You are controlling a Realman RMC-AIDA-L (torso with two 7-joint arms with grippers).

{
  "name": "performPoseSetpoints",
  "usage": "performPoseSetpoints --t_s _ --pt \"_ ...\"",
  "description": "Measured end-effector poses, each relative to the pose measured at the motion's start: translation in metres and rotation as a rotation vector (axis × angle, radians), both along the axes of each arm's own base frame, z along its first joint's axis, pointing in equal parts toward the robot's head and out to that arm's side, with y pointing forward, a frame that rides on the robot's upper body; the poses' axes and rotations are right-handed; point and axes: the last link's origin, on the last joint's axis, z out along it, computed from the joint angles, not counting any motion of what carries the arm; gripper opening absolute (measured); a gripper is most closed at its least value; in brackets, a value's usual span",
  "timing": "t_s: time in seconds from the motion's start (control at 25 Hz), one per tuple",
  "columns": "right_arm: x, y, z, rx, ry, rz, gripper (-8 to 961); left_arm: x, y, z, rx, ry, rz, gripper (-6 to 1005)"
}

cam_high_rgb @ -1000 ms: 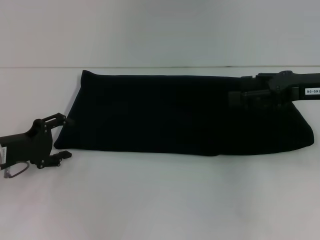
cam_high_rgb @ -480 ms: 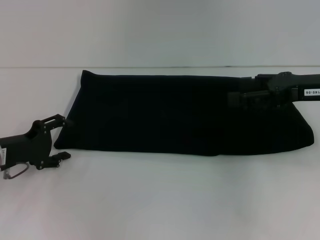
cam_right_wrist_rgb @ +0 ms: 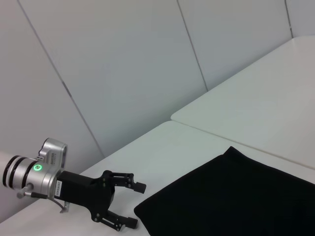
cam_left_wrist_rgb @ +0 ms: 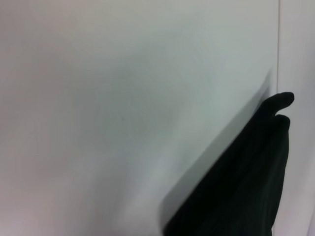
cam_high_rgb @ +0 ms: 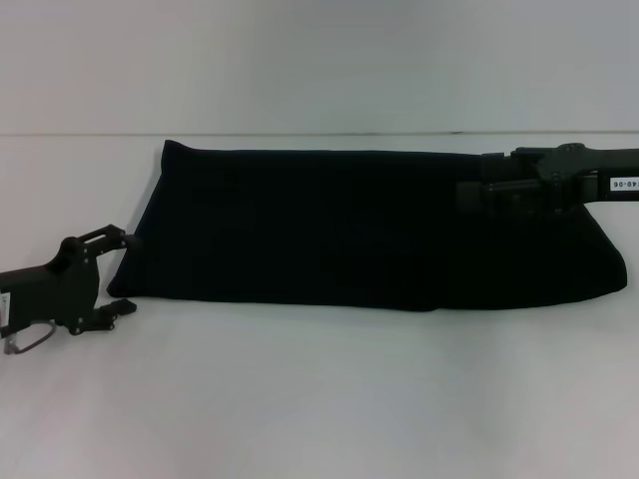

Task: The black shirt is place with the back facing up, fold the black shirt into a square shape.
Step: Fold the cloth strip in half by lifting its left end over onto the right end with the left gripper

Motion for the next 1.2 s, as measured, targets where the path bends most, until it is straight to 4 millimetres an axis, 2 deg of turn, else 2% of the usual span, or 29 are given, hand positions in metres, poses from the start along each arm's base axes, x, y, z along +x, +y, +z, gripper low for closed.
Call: performPoseSetpoints --t_s 1.2 --pt "-0.002 0.001 0.0 0.002 0.0 0.002 931 0.003 0.011 0.01 0.053 0.046 -0.049 905"
